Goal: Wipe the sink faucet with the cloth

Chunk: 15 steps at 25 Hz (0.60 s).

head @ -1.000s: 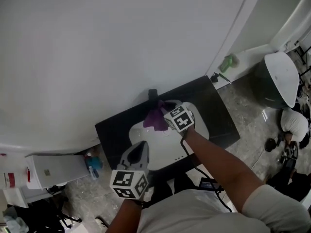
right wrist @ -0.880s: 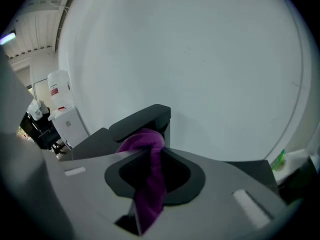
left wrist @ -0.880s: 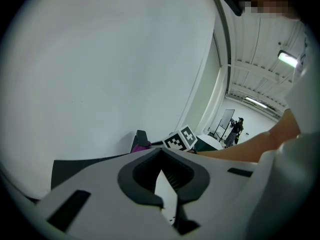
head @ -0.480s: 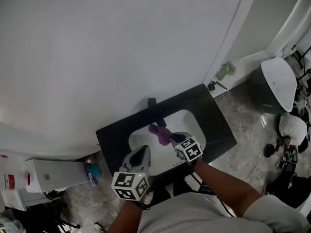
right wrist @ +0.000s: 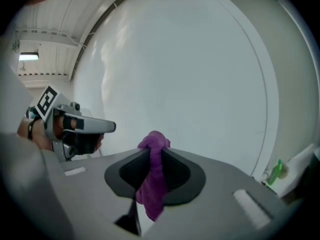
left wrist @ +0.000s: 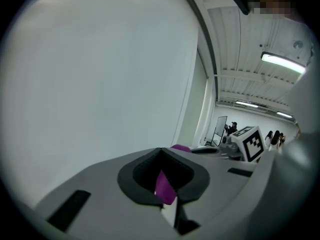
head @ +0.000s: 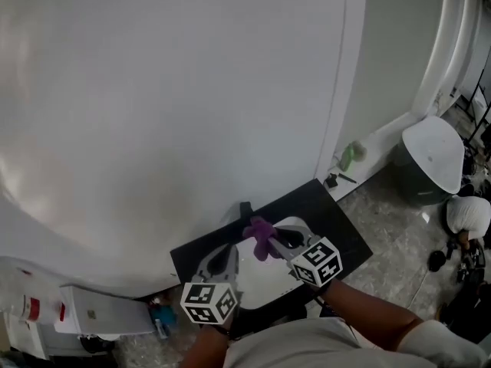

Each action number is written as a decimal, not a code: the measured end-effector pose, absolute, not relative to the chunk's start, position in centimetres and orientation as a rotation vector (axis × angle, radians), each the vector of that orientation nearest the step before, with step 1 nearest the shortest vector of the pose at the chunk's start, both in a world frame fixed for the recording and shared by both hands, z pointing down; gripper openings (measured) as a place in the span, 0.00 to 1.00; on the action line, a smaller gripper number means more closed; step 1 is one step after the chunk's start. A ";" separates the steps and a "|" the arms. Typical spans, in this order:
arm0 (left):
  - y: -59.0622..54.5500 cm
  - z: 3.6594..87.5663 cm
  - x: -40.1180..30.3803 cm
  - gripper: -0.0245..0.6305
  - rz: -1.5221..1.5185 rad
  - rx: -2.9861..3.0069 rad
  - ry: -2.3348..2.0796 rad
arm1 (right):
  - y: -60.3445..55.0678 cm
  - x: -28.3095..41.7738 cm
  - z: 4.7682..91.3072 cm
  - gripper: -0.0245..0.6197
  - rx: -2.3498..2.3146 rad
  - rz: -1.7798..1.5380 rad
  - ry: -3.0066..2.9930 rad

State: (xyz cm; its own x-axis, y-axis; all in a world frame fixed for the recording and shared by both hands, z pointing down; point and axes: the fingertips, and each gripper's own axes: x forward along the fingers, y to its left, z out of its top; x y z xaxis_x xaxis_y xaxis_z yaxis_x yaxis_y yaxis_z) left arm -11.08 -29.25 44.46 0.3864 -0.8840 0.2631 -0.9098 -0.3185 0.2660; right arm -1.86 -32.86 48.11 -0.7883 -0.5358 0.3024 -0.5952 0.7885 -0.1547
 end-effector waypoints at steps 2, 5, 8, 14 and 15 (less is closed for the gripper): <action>-29.4 42.2 -11.4 0.05 0.070 2.314 -1.583 | -32.6 -1.8 44.2 0.14 0.908 0.303 -2.792; -29.5 39.5 -11.6 0.05 0.038 2.357 -1.615 | -32.2 -1.7 39.8 0.14 0.944 0.232 -2.844; -29.5 38.0 -11.4 0.05 0.029 2.387 -1.629 | -31.8 -1.9 37.7 0.14 0.949 0.184 -2.865; -29.5 37.6 -11.4 0.05 0.022 2.394 -1.637 | -31.1 -2.2 37.4 0.14 0.938 0.168 -2.868; -29.5 37.6 -11.4 0.05 0.021 2.393 -1.638 | -31.0 -2.2 37.4 0.14 0.938 0.165 -2.867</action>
State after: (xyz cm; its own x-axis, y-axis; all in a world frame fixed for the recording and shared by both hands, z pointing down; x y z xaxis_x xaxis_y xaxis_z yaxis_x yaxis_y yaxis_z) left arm -11.43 -29.51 37.61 0.3714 -0.9168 0.1469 -0.9203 -0.3425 0.1891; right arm -2.20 -30.97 37.43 -0.8007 -0.5806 0.1477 -0.5937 0.8020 -0.0659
